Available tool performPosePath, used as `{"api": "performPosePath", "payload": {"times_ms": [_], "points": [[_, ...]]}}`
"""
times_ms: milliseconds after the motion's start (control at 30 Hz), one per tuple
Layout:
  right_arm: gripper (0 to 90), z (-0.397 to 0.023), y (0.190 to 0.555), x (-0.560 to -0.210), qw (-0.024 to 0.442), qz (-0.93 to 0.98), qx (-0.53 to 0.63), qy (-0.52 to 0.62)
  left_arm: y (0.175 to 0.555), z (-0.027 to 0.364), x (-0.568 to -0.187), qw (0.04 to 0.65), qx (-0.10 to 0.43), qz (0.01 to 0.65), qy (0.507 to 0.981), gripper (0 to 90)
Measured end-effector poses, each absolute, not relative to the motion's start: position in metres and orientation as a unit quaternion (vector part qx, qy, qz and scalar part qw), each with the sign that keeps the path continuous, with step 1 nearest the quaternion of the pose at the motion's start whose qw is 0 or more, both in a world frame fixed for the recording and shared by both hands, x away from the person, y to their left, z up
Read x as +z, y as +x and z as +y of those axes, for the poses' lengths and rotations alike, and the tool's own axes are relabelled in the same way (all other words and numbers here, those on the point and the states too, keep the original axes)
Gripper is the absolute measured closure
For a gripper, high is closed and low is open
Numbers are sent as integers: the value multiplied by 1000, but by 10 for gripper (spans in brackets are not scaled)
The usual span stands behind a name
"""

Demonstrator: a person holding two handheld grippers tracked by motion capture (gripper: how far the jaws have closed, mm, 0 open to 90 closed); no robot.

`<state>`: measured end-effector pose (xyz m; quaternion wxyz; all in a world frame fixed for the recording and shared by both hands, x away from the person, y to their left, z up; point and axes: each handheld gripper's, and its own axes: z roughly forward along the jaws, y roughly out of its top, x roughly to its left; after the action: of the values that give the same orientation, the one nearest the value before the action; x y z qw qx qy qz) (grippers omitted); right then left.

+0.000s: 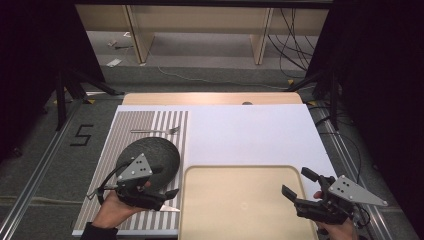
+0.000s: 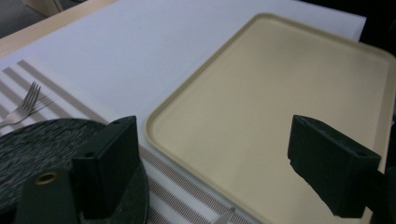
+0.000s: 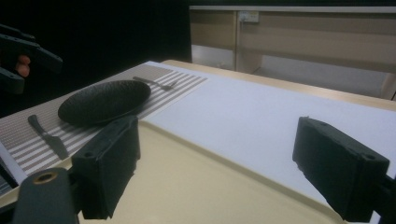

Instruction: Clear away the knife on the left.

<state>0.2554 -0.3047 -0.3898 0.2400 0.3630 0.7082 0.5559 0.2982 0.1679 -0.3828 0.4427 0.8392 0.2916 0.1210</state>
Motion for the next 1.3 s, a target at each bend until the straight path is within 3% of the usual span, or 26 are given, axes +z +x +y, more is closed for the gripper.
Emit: {"api": "performPosePath", "payload": {"times_ms": [500, 833, 1033, 1300], "points": [[159, -304, 256, -391, 238, 711, 552, 365, 296, 205, -388, 294, 92, 300, 903, 192], [160, -304, 256, -391, 238, 712, 552, 365, 298, 222, -425, 208, 71, 323, 921, 217], [161, -304, 257, -391, 238, 713, 550, 365, 300, 216, -432, 163, 59, 305, 936, 230], [162, -303, 258, -392, 234, 715, 548, 365, 312, 220, -450, 113, 34, 307, 944, 320]]}}
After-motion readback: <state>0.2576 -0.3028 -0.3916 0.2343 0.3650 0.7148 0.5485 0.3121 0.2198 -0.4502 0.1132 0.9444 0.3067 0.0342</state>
